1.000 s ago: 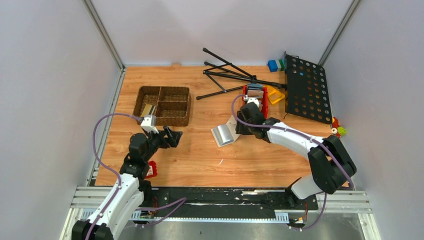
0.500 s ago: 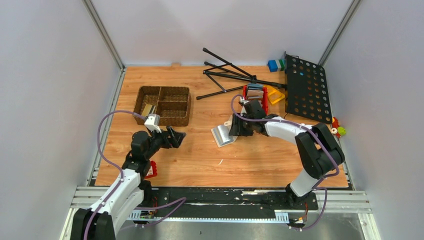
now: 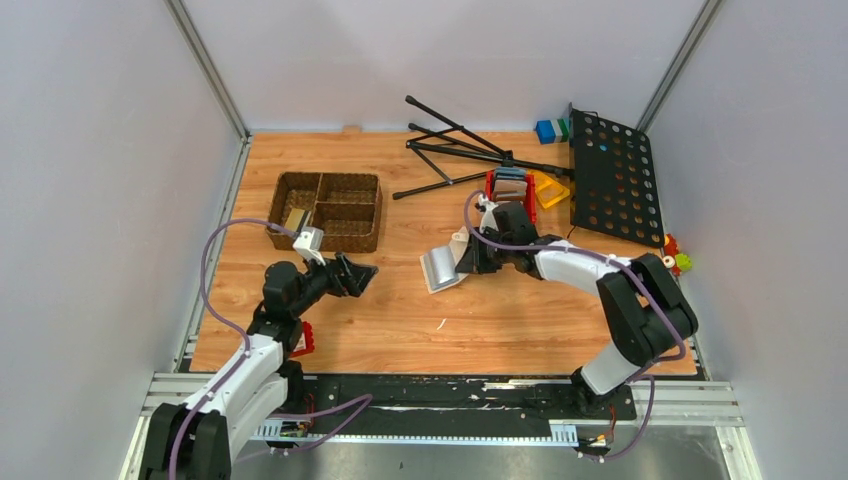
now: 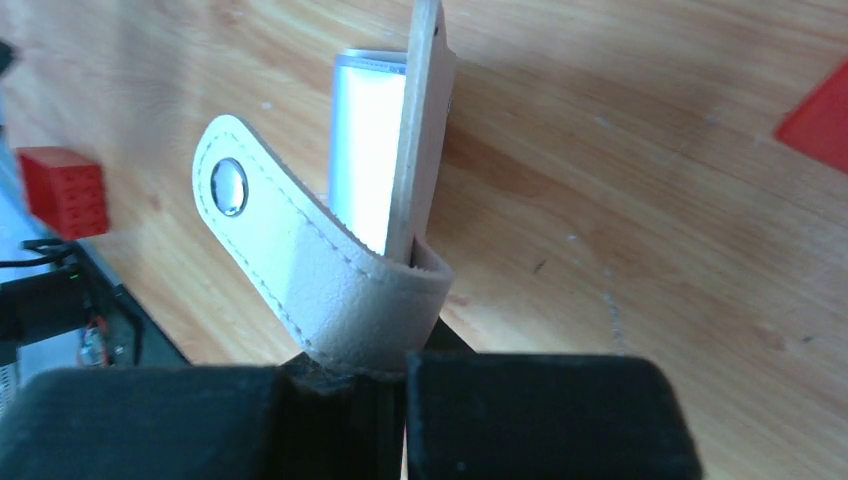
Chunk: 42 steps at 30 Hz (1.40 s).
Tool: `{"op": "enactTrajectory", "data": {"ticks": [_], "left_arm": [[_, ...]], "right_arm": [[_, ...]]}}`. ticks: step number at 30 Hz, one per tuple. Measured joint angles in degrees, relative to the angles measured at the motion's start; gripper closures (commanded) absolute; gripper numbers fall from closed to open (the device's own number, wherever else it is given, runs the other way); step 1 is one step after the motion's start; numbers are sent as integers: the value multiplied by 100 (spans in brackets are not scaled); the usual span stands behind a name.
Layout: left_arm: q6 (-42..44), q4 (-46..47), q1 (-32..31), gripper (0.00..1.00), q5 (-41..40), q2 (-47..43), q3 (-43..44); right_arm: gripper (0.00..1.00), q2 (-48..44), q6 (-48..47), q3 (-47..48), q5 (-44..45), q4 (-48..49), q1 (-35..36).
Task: Take the credit cards out of the card holder
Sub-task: Open the card holder at the center of the board.
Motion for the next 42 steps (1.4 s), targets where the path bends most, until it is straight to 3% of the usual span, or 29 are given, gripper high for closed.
{"op": "enactTrajectory", "data": {"ticks": [12, 20, 26, 33, 42], "left_arm": [[-968, 533, 0, 0, 907, -293, -251], [-2376, 885, -2, 0, 1274, -1226, -503], [-3075, 1163, -308, 0, 1233, -1340, -503], [-3473, 1862, -1403, 0, 951, -343, -378], [-4586, 4413, -1707, 0, 901, 1888, -131]], "right_arm": [[100, -1491, 988, -726, -868, 758, -179], [100, -2586, 1650, -1075, -1137, 1034, -284], [100, -3123, 2243, -1329, -1532, 1545, -293], [100, -3554, 2809, -1482, -1757, 1840, -293], [100, -4074, 3442, -1628, -1845, 2133, -293]]}}
